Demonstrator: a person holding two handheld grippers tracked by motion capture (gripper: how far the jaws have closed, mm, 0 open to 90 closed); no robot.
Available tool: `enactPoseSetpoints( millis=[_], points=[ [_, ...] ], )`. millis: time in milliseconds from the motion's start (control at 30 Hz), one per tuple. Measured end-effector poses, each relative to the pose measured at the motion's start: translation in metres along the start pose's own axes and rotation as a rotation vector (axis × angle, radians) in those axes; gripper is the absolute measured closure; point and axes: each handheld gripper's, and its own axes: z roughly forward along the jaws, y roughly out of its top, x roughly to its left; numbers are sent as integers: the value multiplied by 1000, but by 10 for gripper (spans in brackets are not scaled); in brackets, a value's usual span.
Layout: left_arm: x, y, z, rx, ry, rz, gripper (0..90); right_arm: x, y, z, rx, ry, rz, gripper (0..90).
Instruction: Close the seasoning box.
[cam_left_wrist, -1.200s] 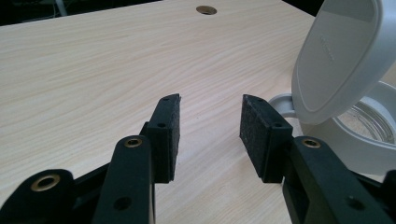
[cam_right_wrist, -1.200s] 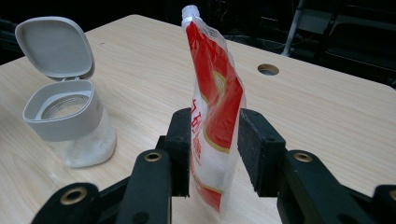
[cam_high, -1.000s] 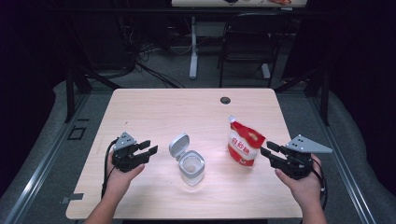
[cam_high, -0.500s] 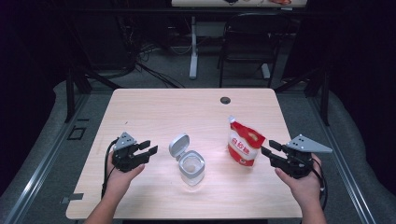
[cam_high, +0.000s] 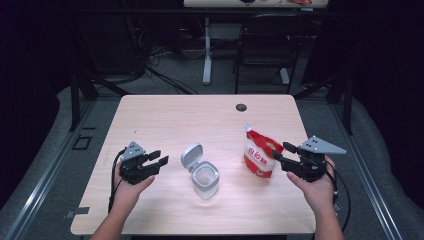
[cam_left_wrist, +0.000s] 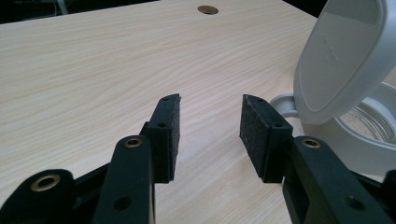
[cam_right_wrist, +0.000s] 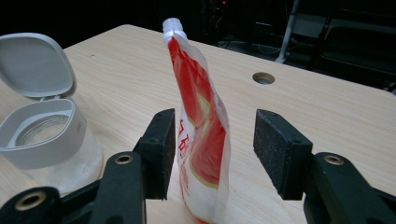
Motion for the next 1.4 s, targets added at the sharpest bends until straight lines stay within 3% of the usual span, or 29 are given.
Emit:
enactPoseSetpoints(
  millis=[367, 600, 733, 867, 1133, 1300, 1400],
  points=[
    [1, -1, 1, 6, -1, 1, 583, 1, -22, 27, 25, 14, 16, 479],
    [1, -1, 1, -1, 2, -7, 582, 0, -35, 36, 12, 14, 20, 455],
    [2, -2, 1, 1, 3, -4, 581, -2, -43, 41, 1, 46, 50, 444],
    [2, -2, 1, -4, 5, -11, 581, -1, -47, 45, 17, 56, 34, 439],
    [2, -2, 2, 4, 4, -4, 581, 2, -56, 57, 20, 28, 25, 453],
    [2, -2, 1, 1, 5, -9, 581, 1, -60, 64, 39, 25, 29, 450],
    [2, -2, 1, -1, 5, -9, 581, 0, -62, 66, 24, 30, 35, 446]
  ],
)
